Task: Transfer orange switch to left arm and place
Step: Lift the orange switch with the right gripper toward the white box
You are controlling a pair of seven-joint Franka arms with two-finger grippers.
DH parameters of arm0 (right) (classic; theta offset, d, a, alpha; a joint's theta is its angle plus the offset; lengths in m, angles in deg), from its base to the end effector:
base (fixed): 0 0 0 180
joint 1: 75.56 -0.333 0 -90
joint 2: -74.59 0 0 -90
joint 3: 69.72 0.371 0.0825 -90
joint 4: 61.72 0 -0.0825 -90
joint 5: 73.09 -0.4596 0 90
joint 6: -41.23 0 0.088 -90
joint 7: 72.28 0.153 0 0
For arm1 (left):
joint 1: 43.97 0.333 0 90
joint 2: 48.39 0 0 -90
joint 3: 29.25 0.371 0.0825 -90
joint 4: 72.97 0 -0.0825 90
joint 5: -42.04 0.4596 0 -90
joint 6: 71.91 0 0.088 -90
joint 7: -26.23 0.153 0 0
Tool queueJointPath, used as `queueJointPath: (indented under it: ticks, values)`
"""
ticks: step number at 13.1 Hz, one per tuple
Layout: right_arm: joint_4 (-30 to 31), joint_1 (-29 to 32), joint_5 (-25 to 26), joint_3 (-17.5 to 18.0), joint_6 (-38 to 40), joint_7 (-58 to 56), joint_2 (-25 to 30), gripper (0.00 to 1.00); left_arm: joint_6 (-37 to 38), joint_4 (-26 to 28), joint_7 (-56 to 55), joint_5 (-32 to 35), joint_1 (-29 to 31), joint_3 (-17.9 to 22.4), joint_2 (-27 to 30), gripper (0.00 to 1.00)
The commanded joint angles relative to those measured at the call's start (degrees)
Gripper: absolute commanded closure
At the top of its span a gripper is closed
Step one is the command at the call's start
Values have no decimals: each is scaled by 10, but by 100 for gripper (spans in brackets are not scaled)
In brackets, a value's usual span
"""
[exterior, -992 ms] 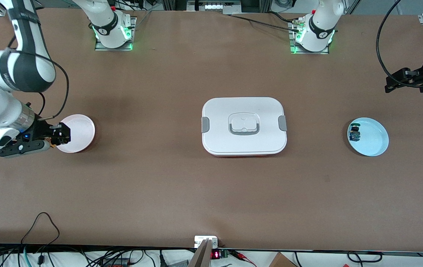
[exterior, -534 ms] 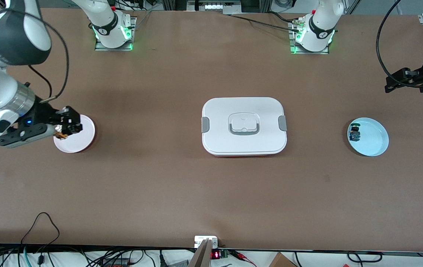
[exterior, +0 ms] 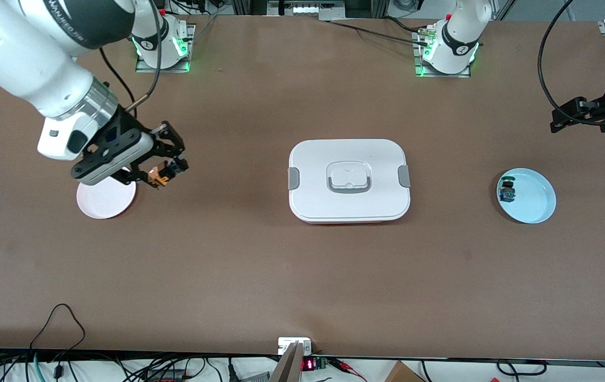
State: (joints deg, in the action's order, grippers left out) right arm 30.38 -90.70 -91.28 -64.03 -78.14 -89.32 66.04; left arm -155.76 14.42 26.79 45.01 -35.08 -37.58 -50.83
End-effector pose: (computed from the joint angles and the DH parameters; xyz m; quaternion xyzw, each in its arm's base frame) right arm 0.6802 0.2843 0.5724 -0.9385 -0.2630 -0.1554 0.1609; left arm 0.6289 0.0164 0.6231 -0.9984 -0.0013 0.0521 0.0223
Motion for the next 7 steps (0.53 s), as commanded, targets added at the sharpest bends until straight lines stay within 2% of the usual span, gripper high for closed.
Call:
queueJointPath:
  ticks: [1,2,3,7]
  values:
    - [-1,-18,-141,-4,-17,-123,-6,100,11,-15,2,-12,0,1,-3,0]
    - [-1,-24,-214,-2,-18,-184,-10,100,9,-15,3,-12,-1,1,-4,0]
    - [-1,-24,-260,-3,-18,-219,-11,100,6,-16,3,-12,-4,1,-5,0]
    - [-1,-38,-367,1,-19,-314,-22,100,35,-38,1,-12,-12,1,-1,0]
